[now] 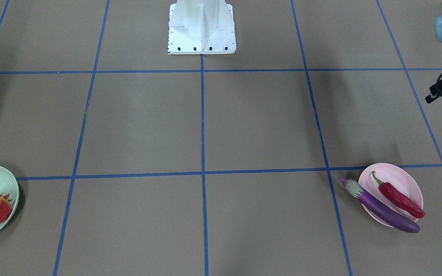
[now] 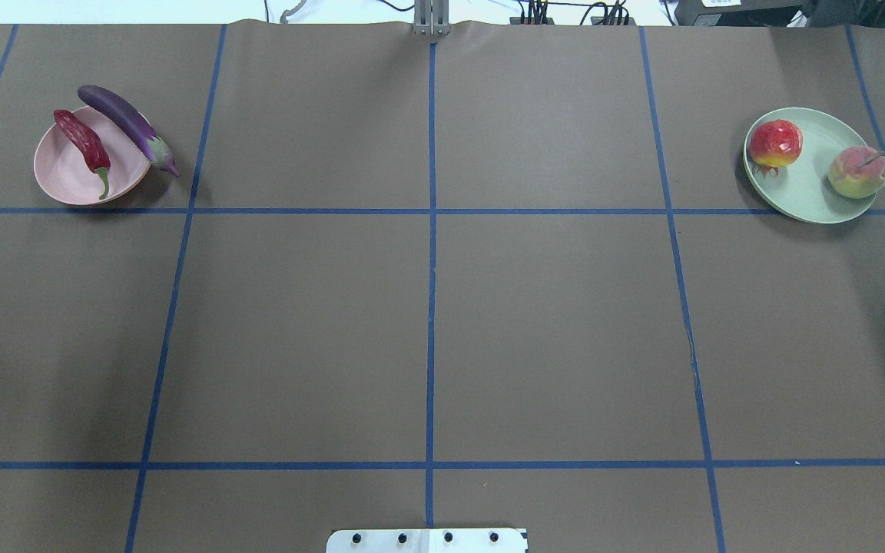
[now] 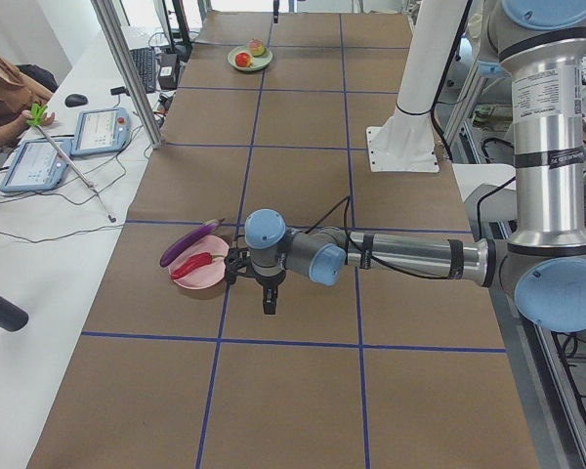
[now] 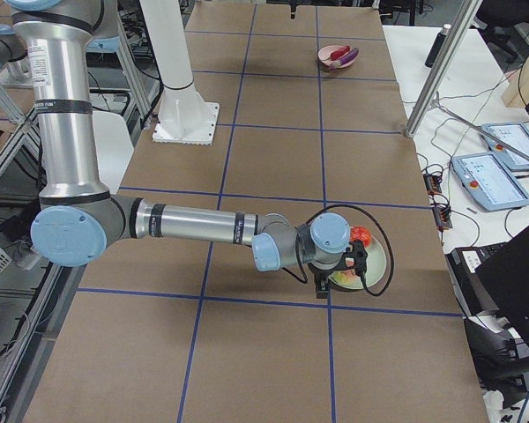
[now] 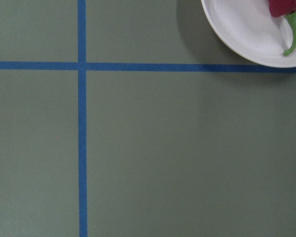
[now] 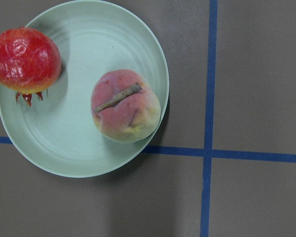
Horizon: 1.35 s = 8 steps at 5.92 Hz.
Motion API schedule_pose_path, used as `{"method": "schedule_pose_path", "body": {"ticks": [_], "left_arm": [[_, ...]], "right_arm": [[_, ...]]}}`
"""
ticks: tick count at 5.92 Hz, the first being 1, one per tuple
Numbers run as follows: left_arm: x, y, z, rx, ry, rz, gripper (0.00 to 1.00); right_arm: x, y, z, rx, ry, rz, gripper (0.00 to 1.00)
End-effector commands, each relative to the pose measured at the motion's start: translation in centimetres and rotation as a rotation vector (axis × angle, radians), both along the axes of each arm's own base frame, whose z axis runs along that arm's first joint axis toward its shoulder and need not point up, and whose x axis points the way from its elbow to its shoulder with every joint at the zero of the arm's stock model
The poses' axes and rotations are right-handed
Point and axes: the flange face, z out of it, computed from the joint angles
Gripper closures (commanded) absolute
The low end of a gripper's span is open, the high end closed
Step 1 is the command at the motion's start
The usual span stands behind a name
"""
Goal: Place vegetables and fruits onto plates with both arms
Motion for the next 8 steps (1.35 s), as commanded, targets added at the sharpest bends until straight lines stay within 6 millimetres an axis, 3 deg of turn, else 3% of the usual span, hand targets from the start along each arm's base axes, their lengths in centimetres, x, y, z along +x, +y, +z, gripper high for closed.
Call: {"method": "schedule_pose_path", "body": {"ticks": [1, 2, 3, 4, 6, 8], "left_arm": [[-0.1, 0.2, 0.3, -0.040, -0.005, -0.032, 0.00], [0.0, 0.1, 0.5, -0.060, -0.007, -0.043, 0.00], [-0.2, -0.1, 0.7, -0.075, -0.016, -0.046, 0.00], [-1.5, -0.3, 1.0, -0.064, -0.054, -0.072, 0.00], [-6.3, 0.0, 1.7, -0.087, -0.075, -0.046, 0.00], [-7.5, 0.5, -0.3, -0.127, -0.027, -0.058, 0.00]], "right_arm": [[-1.1, -0.1, -0.9, -0.002, 0.003, -0.025, 0.00], [-1.8, -0.6, -2.6, -0.043, 0.010, -0.037, 0.00], [-2.0, -0.4, -5.9, -0.063, 0.025, -0.043, 0.00], [-1.9, -0.1, -7.7, -0.050, 0.056, -0.059, 0.00], [-1.4, 0.3, -8.6, -0.047, 0.104, -0.084, 0.00], [-0.7, 0.7, -9.4, -0.054, 0.108, -0.090, 0.00]]}}
